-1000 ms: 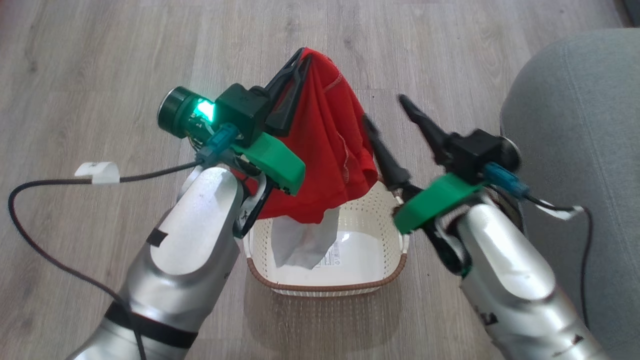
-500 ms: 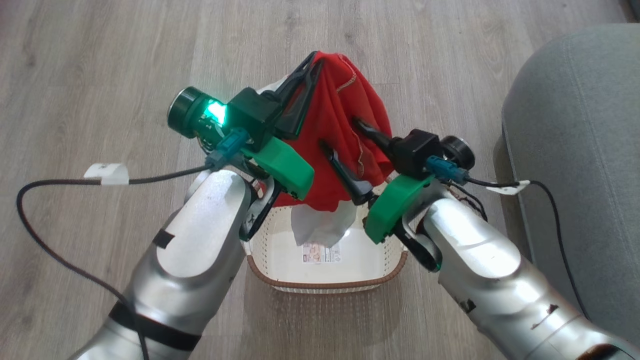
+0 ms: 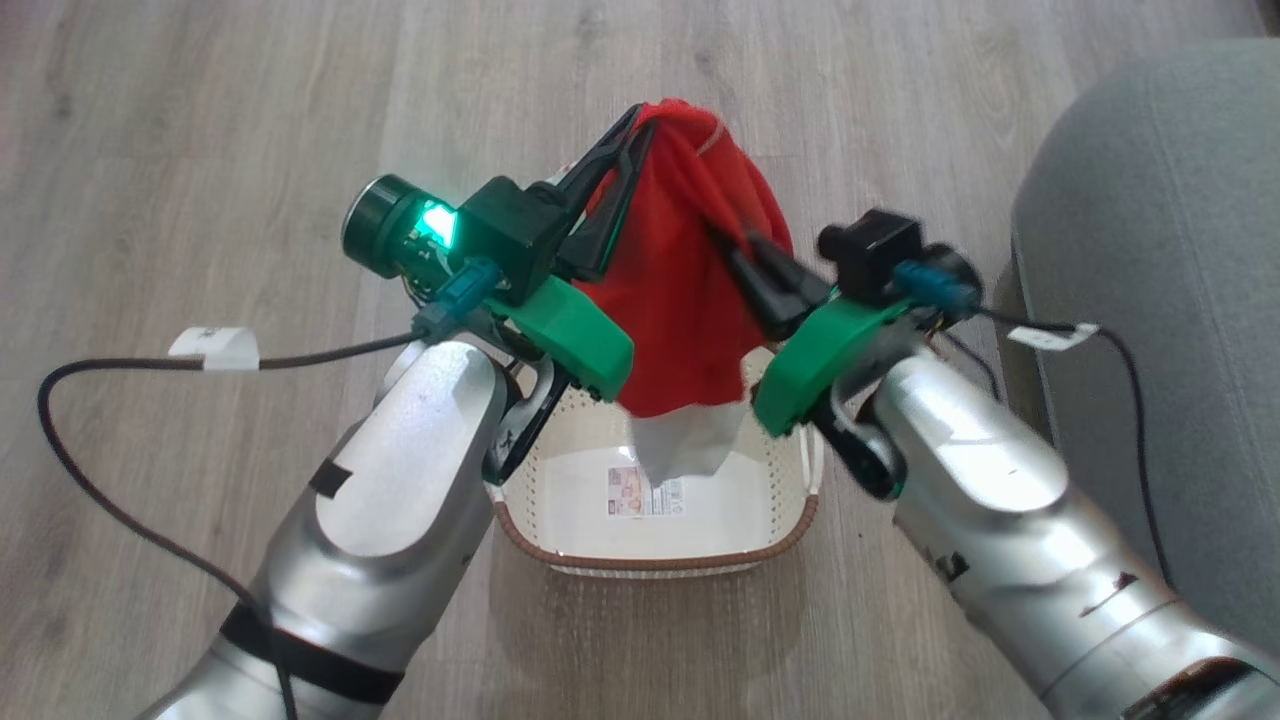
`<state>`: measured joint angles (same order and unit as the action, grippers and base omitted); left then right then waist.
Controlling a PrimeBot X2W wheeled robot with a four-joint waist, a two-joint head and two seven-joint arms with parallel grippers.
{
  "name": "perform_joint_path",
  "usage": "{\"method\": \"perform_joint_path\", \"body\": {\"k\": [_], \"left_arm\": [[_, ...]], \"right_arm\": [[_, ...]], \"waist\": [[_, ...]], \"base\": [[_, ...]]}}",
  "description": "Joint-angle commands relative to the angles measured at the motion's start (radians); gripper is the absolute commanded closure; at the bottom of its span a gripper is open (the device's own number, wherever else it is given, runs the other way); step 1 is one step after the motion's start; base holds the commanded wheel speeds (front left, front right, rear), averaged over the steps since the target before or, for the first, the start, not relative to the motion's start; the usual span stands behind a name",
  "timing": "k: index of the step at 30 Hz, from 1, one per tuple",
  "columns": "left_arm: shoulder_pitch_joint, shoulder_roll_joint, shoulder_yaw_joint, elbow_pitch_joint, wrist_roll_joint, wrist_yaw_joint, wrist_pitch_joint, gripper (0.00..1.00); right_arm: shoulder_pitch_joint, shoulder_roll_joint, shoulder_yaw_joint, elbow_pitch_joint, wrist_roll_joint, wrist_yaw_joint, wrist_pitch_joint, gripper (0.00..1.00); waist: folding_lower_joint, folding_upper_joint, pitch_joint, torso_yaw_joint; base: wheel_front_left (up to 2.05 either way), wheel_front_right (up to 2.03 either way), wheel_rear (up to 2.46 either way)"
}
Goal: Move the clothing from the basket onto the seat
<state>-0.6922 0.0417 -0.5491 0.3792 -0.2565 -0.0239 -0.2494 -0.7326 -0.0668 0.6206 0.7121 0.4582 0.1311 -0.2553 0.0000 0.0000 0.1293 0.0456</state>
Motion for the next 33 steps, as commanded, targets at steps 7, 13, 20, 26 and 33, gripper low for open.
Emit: {"method": "perform_joint_path", "body": {"k": [7,13,20,26,33], "left_arm": [[-0.02,0.033,0.033,-0.014,-0.016,-0.027,-0.012,0.0],[0.006,0.044,0.029,0.02,-0.048,-0.059,-0.012,0.0],[0.025,0.058,0.011,0.064,-0.077,-0.087,-0.012,0.0],[0.031,0.075,-0.004,0.098,-0.098,-0.098,-0.012,0.0],[0.049,0.089,-0.003,0.105,-0.104,-0.102,-0.012,0.0]], "right_arm": [[0.009,0.017,-0.152,-0.111,-0.084,0.0,-0.006,1.0],[0.037,0.016,-0.267,-0.192,-0.151,0.0,-0.006,1.0],[0.054,0.013,-0.346,-0.293,-0.198,0.0,-0.006,1.0],[0.07,0.005,-0.382,-0.346,-0.21,0.0,-0.006,1.0],[0.094,-0.003,-0.387,-0.366,-0.207,0.0,-0.006,1.0]], "waist": [[0.0,0.0,0.015,-0.061],[0.0,0.0,0.035,-0.162],[0.0,0.0,0.054,-0.305],[0.0,0.0,0.05,-0.423],[0.0,0.0,0.035,-0.534]], "base": [[0.0,0.0,0.0],[0.0,0.0,0.0],[0.0,0.0,0.0],[0.0,0.0,0.0],[0.0,0.0,0.0]]}}
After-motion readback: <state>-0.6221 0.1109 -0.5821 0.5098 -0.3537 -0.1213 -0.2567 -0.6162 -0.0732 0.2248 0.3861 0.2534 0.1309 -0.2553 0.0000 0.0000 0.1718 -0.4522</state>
